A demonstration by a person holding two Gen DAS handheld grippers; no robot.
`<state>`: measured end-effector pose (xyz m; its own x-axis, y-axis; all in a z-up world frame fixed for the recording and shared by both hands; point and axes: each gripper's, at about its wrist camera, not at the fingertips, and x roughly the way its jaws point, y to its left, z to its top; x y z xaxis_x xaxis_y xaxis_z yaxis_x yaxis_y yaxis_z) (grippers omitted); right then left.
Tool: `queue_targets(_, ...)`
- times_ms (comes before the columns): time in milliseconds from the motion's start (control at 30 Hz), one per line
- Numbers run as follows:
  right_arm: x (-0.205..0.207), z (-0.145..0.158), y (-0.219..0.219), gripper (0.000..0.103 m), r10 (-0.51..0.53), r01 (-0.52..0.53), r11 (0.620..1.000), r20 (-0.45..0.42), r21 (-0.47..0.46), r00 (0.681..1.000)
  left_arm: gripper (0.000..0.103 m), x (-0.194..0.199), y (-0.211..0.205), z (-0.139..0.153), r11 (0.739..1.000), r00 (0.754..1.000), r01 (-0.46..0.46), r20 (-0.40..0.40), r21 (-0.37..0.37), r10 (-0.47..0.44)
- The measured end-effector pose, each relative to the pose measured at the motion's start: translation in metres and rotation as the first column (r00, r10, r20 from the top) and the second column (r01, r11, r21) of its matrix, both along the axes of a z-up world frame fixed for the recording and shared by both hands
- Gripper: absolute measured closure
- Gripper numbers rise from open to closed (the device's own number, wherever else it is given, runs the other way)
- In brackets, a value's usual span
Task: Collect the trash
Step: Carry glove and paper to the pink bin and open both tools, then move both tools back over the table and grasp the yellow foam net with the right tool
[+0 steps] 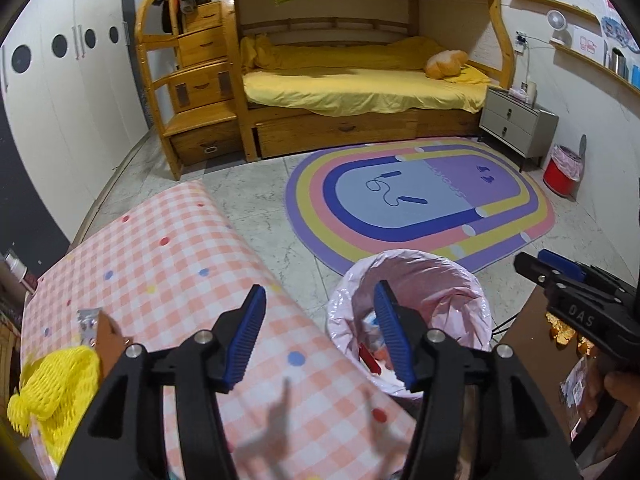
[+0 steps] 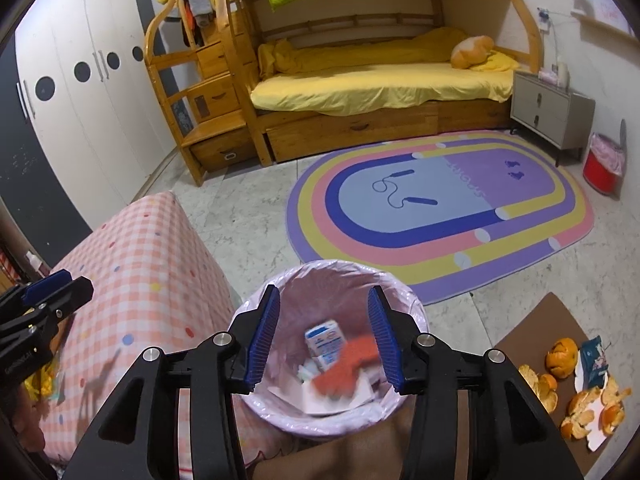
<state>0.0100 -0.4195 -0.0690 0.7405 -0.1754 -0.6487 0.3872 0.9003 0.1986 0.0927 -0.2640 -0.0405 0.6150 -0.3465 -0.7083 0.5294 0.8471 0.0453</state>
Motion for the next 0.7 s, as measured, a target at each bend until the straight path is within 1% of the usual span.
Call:
queue_targets(133, -0.011, 0.013, 0.013, 0.056, 0.023, -0.023, 1.000, 0.016, -0.007, 1.000, 0.048, -0.007, 0.025, 0.006, 0.999, 0.999, -0.035, -0.001, -0.011, 0.035)
queue_targets(200, -0.017, 0.021, 0.023, 0.056, 0.038, -0.037, 0.999, 0.030, -0.010, 0.999, 0.044, -0.010, 0.037, 0.011, 0.998, 0.999, -0.052, -0.001, -0.021, 0.052)
queue_targets(333, -0.029, 0.039, 0.050, 0.056, 0.092, -0.091, 0.996, 0.060, -0.015, 0.994, 0.043, -0.020, 0.063, 0.019, 0.996, 0.996, -0.085, 0.006, -0.029, 0.085)
queue_targets(400, -0.031, 0.045, 0.062, 0.056, 0.122, -0.121, 0.992, 0.064, -0.020, 0.990, 0.041, -0.026, 0.075, 0.023, 0.995, 0.995, -0.098, 0.009, -0.031, 0.099)
queue_targets(533, -0.033, 0.059, 0.095, 0.056, 0.206, -0.203, 0.978, 0.072, -0.038, 0.976, 0.037, -0.040, 0.105, 0.032, 0.992, 0.993, -0.116, 0.005, -0.046, 0.116)
queue_targets(700, -0.029, 0.066, 0.137, 0.056, 0.310, -0.306, 0.950, 0.069, -0.057, 0.948, 0.035, -0.053, 0.144, 0.041, 0.984, 0.985, -0.171, 0.023, -0.059, 0.172)
